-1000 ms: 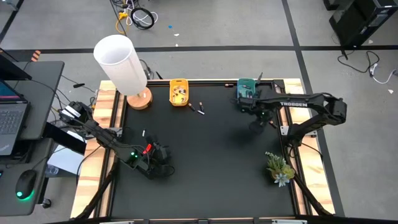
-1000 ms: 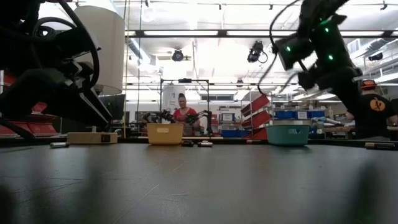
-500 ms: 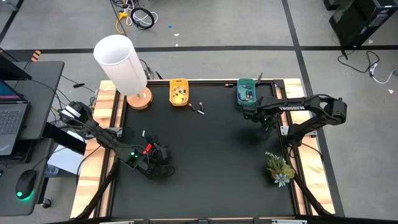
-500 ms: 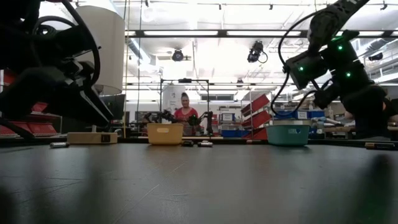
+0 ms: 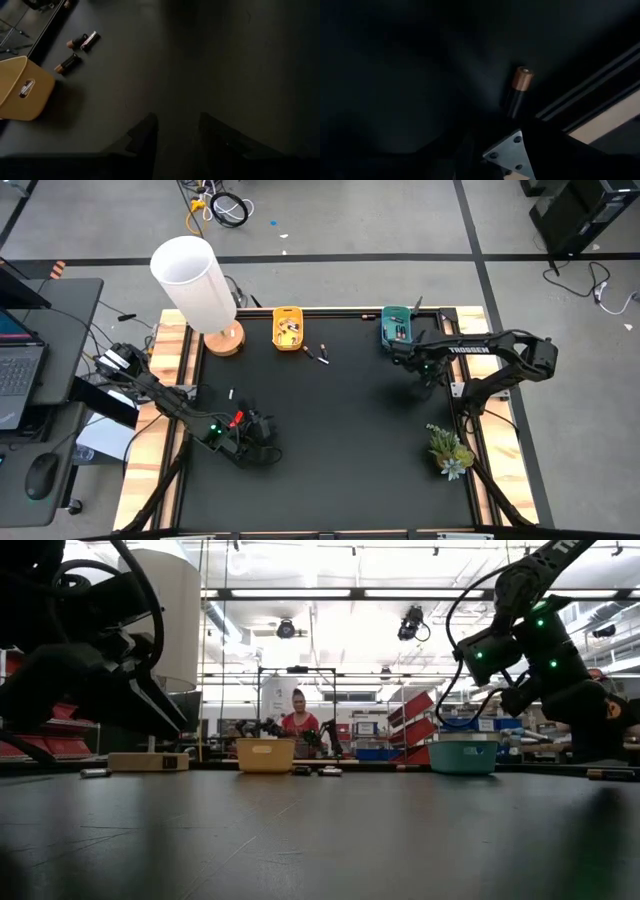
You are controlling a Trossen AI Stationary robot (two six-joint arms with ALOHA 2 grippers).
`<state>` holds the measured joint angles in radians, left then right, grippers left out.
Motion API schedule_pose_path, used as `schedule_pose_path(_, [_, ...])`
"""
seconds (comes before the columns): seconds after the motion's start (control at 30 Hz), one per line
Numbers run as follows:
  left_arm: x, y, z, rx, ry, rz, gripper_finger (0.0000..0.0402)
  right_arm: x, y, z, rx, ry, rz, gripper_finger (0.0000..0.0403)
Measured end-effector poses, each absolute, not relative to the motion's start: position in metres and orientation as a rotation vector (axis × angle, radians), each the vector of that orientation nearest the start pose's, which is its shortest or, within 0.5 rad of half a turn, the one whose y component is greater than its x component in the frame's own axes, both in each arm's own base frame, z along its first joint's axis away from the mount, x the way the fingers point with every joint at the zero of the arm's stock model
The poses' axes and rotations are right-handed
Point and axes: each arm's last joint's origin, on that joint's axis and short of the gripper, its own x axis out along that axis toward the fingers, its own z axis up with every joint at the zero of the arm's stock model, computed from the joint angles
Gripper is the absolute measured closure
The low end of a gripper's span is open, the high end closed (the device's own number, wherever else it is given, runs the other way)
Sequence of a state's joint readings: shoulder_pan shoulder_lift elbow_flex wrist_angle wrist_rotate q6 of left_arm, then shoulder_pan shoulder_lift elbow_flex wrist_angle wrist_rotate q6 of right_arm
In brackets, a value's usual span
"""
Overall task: Sort batteries
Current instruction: Put the black battery into the blue bin
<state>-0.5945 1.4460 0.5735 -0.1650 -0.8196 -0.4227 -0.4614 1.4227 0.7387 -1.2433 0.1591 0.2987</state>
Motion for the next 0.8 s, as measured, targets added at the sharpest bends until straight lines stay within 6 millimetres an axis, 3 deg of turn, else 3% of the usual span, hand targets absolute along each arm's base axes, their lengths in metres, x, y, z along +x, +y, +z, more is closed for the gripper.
schedule_pose_path(0.2, [0.207, -0.114, 0.141, 0.279, 0.718, 0.358, 0.0254, 0.157, -0.085, 0.165, 0.536, 1.811, -0.769, 0.0233])
schedule_pose_path(0.8, [0.207, -0.114, 0.141, 0.300, 0.723, 0.350, 0.0254, 0.137, -0.108, 0.160, 0.715, 1.779, -0.942, 0.0233])
